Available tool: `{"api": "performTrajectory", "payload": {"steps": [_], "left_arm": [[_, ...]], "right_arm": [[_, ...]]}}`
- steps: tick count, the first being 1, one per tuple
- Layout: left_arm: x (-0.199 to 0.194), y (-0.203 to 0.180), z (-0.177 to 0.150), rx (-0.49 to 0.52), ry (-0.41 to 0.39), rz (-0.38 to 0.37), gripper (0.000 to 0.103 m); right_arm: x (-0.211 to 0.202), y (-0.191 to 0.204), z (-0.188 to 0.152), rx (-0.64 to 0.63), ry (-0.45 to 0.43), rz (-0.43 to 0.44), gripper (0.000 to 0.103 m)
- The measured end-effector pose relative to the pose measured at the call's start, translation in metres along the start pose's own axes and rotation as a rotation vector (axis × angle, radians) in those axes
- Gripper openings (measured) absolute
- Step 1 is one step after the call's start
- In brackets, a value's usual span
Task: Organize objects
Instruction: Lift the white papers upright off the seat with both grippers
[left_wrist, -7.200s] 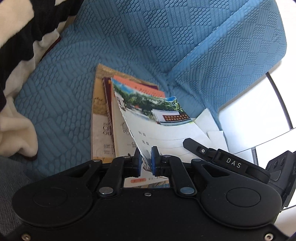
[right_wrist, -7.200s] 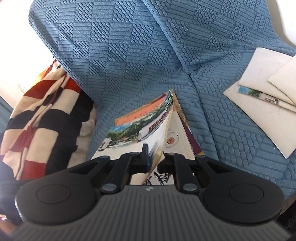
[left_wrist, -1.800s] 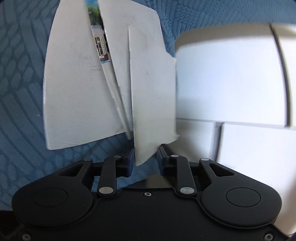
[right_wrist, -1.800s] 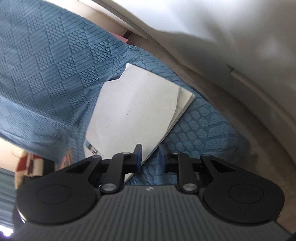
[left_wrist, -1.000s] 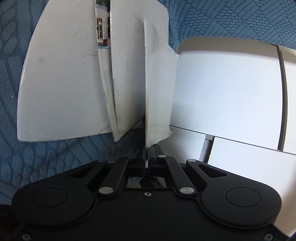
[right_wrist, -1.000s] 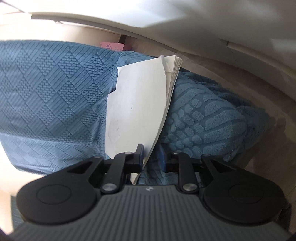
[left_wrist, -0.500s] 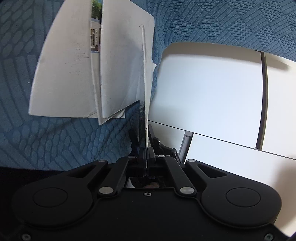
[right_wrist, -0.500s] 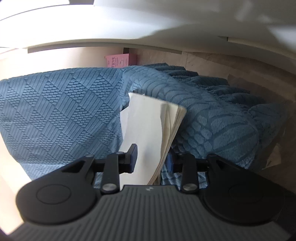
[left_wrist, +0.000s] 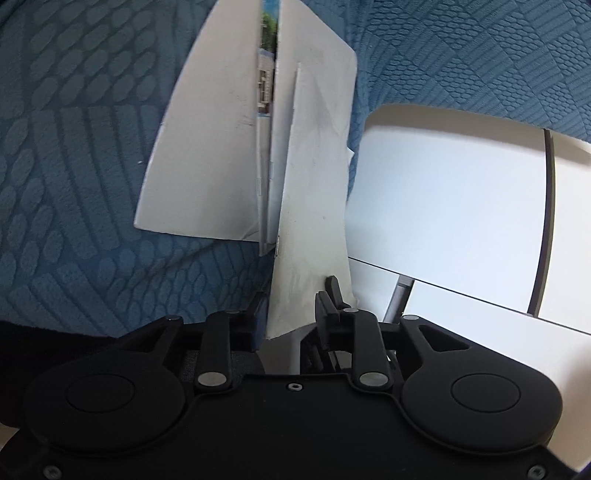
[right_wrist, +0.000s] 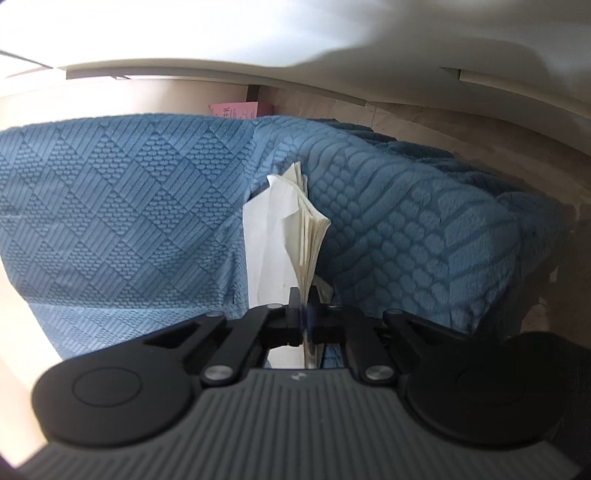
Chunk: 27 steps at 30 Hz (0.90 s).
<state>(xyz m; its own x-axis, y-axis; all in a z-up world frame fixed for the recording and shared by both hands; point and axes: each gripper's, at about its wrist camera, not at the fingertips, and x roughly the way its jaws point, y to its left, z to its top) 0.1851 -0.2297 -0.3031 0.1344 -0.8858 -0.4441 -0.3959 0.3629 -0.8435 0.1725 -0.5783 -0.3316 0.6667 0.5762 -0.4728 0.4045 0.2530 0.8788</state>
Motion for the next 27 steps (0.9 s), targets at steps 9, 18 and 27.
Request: {"api": "performTrajectory", "payload": {"steps": [9, 18, 27], "left_arm": [[0.012, 0.017, 0.003, -0.040, -0.015, 0.004, 0.025], [-0.014, 0.010, -0.002, 0.008, -0.057, -0.036, 0.003], [-0.044, 0.007, -0.010, 0.057, -0.066, -0.056, 0.001]], "right_arm": [[-0.008, 0.005, -0.032, -0.012, 0.020, -0.022, 0.005], [-0.018, 0.016, -0.056, -0.087, 0.011, -0.057, 0.007], [-0.024, 0.021, -0.059, -0.151, -0.039, -0.125, 0.036]]}}
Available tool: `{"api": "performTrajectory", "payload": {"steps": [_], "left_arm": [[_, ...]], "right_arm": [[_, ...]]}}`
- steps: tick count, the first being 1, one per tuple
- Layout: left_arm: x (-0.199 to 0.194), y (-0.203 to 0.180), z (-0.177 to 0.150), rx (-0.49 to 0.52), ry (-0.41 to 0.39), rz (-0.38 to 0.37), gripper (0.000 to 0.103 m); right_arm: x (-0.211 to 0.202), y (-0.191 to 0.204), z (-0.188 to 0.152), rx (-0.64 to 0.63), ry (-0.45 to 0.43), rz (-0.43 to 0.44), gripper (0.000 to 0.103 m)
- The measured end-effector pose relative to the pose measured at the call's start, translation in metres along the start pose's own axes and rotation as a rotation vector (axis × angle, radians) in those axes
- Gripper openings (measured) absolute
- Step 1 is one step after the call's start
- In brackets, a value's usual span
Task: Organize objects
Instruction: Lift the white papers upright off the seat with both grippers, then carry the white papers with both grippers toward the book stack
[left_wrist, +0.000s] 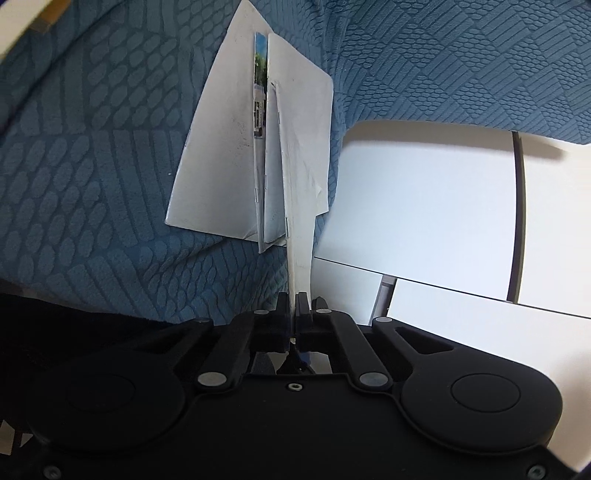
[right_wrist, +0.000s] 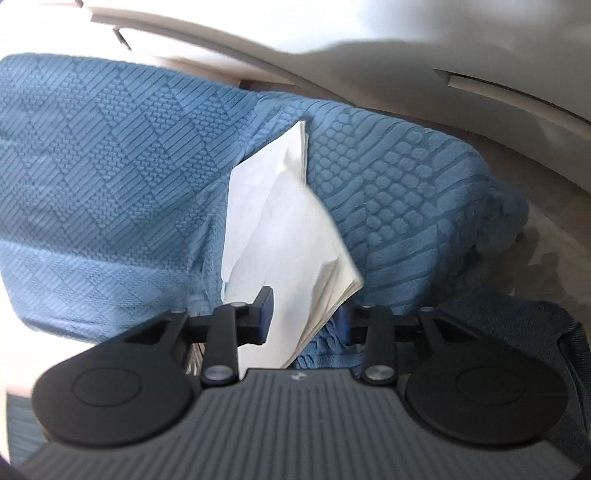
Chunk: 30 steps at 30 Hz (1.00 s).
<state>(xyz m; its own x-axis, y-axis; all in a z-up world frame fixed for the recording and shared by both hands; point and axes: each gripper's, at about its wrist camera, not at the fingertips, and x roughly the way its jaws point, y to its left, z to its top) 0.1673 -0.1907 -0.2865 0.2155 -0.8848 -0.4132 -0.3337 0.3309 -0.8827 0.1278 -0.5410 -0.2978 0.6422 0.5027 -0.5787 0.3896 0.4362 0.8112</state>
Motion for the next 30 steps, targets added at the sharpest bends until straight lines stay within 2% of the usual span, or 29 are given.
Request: {"api": "performTrajectory", "payload": {"steps": [4, 7, 12, 20, 30], "left_arm": [[-0.020, 0.005, -0.003, 0.014, -0.007, -0.018, 0.002], [-0.032, -0.001, 0.000, 0.044, -0.023, -0.014, 0.002], [-0.056, -0.010, 0.001, 0.053, -0.039, -0.033, 0.004], [-0.102, -0.046, 0.000, 0.126, -0.076, -0.065, 0.006], [-0.168, -0.086, 0.012, 0.198, -0.154, -0.088, 0.006]], "right_arm": [[-0.004, 0.011, -0.005, -0.057, 0.007, 0.006, 0.016], [-0.010, 0.023, -0.013, -0.091, 0.003, 0.028, 0.009], [-0.017, 0.050, -0.021, -0.135, -0.019, 0.053, 0.009], [-0.029, 0.102, -0.032, -0.218, -0.043, 0.092, 0.010], [-0.033, 0.160, -0.060, -0.263, -0.028, 0.148, 0.010]]}}
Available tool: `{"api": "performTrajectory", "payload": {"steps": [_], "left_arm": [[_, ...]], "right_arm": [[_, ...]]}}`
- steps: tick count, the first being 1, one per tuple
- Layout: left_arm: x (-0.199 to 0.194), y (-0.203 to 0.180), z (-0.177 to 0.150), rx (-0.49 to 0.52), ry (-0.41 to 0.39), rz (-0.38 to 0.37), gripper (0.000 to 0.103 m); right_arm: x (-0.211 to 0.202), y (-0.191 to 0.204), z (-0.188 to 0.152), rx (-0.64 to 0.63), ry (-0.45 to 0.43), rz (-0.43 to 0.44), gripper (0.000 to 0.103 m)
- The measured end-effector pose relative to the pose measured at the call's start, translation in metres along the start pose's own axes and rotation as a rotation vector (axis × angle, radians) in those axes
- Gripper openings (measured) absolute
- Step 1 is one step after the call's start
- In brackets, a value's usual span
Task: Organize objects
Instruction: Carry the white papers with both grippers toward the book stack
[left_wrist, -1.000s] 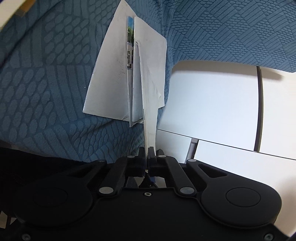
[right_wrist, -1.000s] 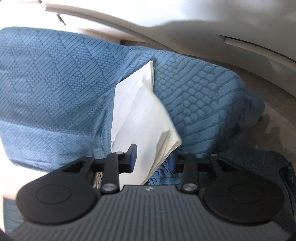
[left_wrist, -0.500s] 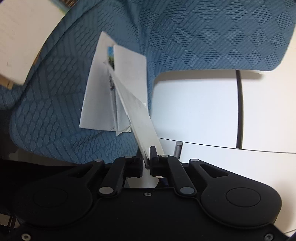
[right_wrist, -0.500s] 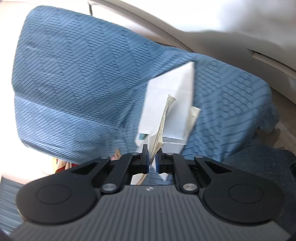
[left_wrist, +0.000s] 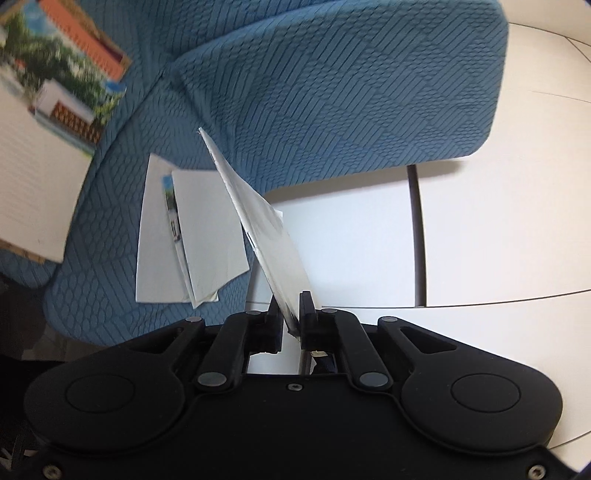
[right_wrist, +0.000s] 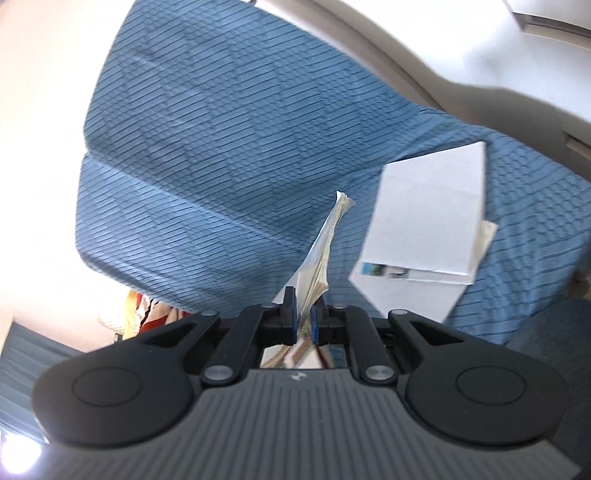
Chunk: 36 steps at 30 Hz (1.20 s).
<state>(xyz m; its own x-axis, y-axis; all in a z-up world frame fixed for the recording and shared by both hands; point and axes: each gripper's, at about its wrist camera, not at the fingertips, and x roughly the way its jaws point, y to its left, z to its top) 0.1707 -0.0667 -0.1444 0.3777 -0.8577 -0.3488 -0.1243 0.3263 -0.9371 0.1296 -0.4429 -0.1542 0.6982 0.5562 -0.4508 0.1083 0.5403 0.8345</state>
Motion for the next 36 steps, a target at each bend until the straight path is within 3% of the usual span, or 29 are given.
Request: {"api": "performTrajectory", "payload": {"steps": [9, 22, 28, 36], "left_arm": [[-0.059, -0.008, 0.018, 0.011, -0.060, -0.018, 0.007], [-0.130, 0.022, 0.050, 0.027, -0.168, 0.017, 0.008], [-0.140, 0.053, 0.063, 0.018, -0.170, 0.054, 0.008], [-0.137, 0.079, 0.075, 0.082, -0.184, 0.156, 0.008]], "right_arm": [[0.022, 0.048, -0.015, -0.052, 0.032, 0.043, 0.011], [0.077, 0.093, -0.058, -0.130, 0.115, 0.040, 0.011], [0.100, 0.091, -0.074, -0.143, 0.145, 0.011, 0.011], [0.135, 0.086, -0.095, -0.248, 0.167, -0.054, 0.011]]}}
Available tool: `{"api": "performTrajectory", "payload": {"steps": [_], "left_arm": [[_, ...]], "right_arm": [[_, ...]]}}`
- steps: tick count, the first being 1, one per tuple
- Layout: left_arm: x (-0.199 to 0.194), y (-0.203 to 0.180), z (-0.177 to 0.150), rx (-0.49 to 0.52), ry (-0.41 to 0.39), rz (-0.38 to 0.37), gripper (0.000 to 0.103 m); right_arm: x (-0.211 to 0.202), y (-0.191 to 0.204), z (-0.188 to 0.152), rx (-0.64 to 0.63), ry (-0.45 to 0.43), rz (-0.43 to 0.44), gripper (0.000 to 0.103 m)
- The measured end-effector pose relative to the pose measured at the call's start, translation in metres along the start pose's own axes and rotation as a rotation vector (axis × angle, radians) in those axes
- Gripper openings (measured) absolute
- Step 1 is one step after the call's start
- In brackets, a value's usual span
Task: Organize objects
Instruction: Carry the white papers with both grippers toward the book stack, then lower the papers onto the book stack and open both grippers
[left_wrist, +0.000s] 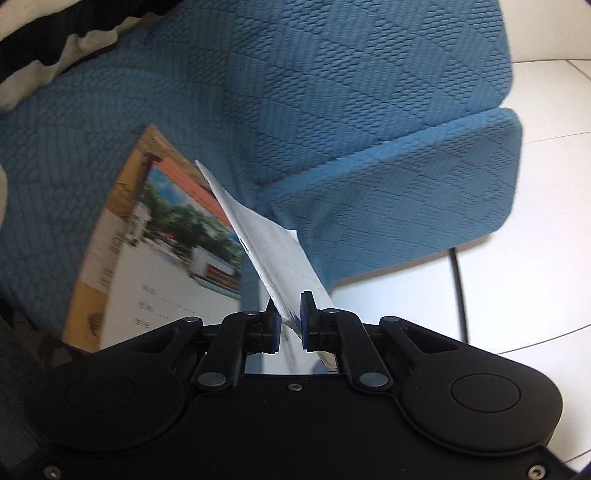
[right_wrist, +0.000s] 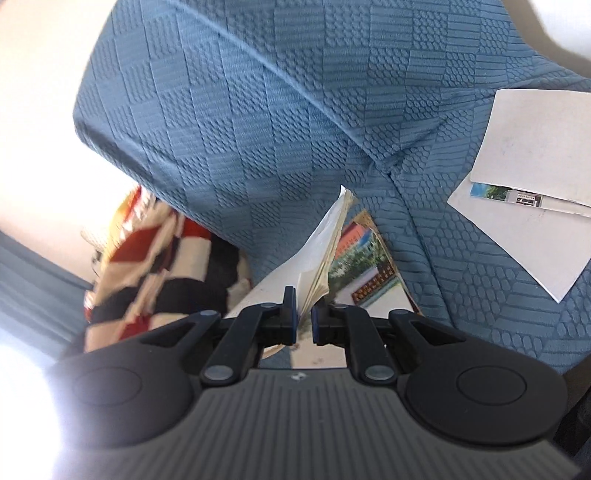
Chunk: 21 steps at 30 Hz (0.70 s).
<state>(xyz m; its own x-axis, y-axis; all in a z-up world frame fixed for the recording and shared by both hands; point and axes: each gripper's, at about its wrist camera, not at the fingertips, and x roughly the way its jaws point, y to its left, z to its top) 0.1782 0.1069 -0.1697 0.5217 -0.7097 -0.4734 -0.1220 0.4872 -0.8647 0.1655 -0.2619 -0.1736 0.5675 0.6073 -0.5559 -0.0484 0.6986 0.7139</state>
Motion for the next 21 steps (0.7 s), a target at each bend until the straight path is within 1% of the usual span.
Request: {"api": "performTrajectory", "payload": {"steps": [5, 12, 13, 16, 18, 21], "left_arm": [[0.007, 0.016, 0.001, 0.007, -0.004, 0.060, 0.008], [0.014, 0.026, -0.009, 0.031, 0.008, 0.136, 0.008], [0.016, 0.026, -0.011, 0.041, 0.011, 0.157, 0.008], [0.020, 0.022, -0.017, 0.112, 0.016, 0.255, 0.011], [0.023, 0.022, -0.020, 0.125, 0.024, 0.290, 0.011], [0.027, 0.027, -0.022, 0.122, 0.038, 0.320, 0.011]], "right_arm": [[0.019, -0.003, -0.008, -0.039, 0.038, -0.047, 0.011], [0.031, -0.006, -0.023, -0.092, 0.072, -0.116, 0.011], [0.033, -0.007, -0.025, -0.096, 0.077, -0.124, 0.011], [0.038, -0.008, -0.031, -0.116, 0.101, -0.137, 0.011], [0.043, -0.009, -0.035, -0.135, 0.122, -0.157, 0.012], [0.049, -0.010, -0.040, -0.158, 0.148, -0.184, 0.012]]}}
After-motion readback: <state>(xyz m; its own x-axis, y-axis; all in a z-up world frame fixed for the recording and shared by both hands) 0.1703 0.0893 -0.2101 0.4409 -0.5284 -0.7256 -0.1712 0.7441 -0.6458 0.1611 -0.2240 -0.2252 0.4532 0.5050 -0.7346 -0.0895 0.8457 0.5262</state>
